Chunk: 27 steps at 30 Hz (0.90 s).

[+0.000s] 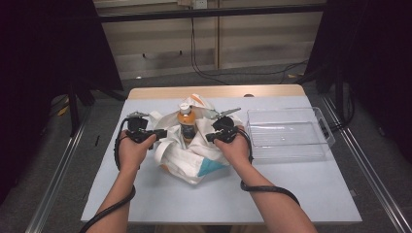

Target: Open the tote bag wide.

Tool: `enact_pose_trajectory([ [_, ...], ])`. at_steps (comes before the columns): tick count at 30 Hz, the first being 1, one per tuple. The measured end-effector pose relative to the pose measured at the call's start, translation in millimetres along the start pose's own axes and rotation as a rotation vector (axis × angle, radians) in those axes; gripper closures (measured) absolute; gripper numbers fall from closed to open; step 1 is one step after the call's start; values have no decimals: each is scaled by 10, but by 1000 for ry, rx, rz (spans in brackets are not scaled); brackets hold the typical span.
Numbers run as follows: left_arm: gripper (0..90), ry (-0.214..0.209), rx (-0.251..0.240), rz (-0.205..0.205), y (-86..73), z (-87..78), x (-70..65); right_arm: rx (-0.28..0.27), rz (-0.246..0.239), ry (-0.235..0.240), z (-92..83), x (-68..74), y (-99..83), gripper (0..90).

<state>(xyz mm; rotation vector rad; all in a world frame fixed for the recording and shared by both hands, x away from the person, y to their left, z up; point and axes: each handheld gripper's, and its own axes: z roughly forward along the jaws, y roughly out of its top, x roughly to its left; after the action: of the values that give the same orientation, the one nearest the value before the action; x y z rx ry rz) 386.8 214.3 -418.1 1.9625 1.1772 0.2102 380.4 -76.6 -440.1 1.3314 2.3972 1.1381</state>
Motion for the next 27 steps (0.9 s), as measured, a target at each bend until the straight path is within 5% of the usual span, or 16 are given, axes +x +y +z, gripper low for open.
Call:
enact_pose_trajectory([
  [7,828,3,23,-7,-173,83,-2,4,-10,3,5,14,-10,900],
  [10,845,17,42,19,-202,97,-6,3,-5,7,11,20,-3,900],
  [13,844,11,21,-8,-236,116,14,-8,-2,13,10,24,19,887],
  [27,671,63,-5,-13,-175,-137,127,-48,-6,8,-53,17,107,685],
])
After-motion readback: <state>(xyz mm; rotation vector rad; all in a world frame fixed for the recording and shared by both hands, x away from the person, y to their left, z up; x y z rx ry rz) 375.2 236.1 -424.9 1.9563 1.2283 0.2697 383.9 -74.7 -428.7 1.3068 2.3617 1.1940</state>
